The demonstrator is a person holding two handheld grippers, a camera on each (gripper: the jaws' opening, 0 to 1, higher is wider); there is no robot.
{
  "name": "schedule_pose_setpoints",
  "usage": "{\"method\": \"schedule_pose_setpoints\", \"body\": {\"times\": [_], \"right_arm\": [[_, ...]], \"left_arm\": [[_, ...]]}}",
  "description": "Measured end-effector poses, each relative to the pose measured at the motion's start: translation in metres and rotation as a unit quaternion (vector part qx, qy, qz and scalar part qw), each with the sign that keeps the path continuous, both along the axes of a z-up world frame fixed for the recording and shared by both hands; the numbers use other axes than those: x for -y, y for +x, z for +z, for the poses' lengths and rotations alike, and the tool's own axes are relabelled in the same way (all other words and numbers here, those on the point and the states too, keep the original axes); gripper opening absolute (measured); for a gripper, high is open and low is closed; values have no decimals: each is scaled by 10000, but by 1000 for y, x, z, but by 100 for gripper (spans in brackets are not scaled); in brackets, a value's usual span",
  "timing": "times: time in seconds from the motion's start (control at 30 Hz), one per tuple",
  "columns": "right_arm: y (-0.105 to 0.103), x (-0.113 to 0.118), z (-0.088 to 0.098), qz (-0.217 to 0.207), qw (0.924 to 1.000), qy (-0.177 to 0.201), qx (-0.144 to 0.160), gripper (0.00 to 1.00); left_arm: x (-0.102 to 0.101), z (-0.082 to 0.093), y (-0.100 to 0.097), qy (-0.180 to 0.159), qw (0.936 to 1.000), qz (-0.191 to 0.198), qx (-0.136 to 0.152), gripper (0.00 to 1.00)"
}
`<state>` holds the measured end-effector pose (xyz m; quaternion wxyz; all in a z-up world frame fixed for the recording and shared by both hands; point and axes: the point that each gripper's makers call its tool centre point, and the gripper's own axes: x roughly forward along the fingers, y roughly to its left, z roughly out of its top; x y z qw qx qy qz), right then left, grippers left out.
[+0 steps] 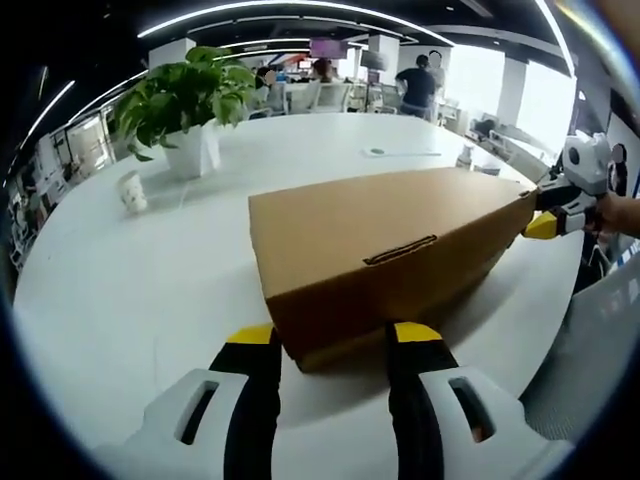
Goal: Operate the shoe box by opening the lid, removing the specified soft item, and placing it in the target area until the item is outside and the box remains undamaged.
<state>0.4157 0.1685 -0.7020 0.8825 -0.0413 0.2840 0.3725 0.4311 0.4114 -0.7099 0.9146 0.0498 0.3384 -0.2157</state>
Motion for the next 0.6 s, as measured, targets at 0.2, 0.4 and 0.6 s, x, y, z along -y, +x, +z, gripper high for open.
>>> {"method": "schedule_pose_setpoints", "body": {"times": [0.2, 0.4, 0.6], "right_arm": [[0, -1, -4, 18, 10000, -42, -16, 36], [-1, -1, -6, 19, 10000, -64, -30, 37], [-1, 0, -9, 25, 9999, -105, -34, 36]], "left_arm": [[0, -4, -1, 8, 10000, 20, -31, 42], [0, -8, 0, 16, 10000, 16, -60, 42], [0, -11, 0, 25, 9999, 22, -98, 42]]}}
